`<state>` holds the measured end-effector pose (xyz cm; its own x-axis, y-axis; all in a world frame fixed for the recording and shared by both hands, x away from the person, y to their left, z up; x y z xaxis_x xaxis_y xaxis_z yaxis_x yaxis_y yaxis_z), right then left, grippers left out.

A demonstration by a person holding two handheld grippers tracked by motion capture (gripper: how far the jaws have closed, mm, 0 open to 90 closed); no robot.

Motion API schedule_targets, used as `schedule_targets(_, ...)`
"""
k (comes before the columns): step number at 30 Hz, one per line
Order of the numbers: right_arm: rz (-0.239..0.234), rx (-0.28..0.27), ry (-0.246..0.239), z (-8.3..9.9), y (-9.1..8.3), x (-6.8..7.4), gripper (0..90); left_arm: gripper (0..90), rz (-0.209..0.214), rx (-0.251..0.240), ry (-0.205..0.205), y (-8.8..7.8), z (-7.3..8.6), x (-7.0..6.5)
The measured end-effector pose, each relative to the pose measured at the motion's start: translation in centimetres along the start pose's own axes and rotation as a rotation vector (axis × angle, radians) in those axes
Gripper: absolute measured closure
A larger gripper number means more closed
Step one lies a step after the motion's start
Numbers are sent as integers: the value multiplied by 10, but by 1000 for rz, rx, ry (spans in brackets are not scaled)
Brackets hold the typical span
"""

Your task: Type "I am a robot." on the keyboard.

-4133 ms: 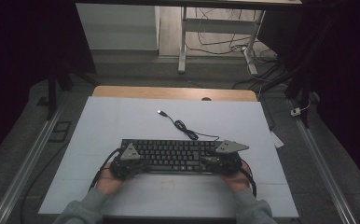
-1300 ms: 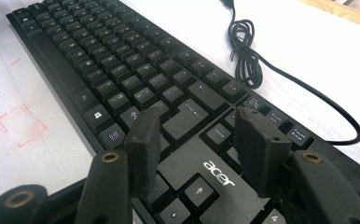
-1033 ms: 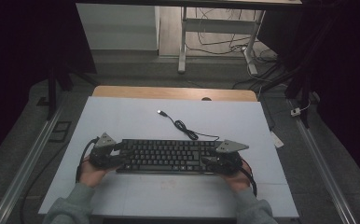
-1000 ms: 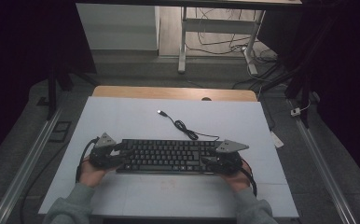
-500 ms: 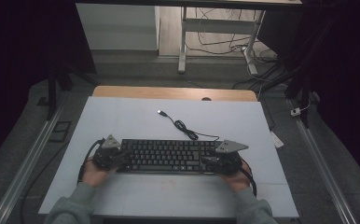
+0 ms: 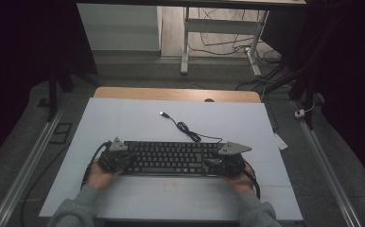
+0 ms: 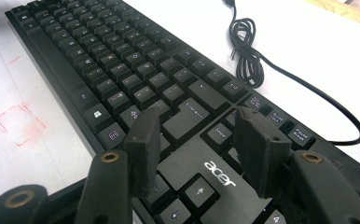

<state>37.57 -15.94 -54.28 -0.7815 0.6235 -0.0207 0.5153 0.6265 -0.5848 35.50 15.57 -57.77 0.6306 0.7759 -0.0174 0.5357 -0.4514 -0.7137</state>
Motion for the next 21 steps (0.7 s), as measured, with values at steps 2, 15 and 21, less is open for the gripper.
schedule_targets(2, 0, 0, -1, 0, 0, 0, 513, 882, -1, 4, 1, 1, 1, 0)
schedule_targets(15, 2, 1, -2, 0, 0, 0, 513, 883, -11, 29, 6, 6, 4, 1)
schedule_targets(21, 1, -1, -3, 0, 0, 0, 512, 884, -17, 3, 11, 2, 1, 1)
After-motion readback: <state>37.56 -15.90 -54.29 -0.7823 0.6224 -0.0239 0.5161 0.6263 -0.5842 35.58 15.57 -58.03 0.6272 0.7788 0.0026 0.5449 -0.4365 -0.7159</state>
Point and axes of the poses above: each handheld gripper's, and its own axes: y roughly forward along the jaws, z roughly out of its underside, x roughly to its left, the point moved 8 cm from there along y, roughly forward along the jaws, and after that the axes turned 2 degrees about y, right-handed, at the moved point
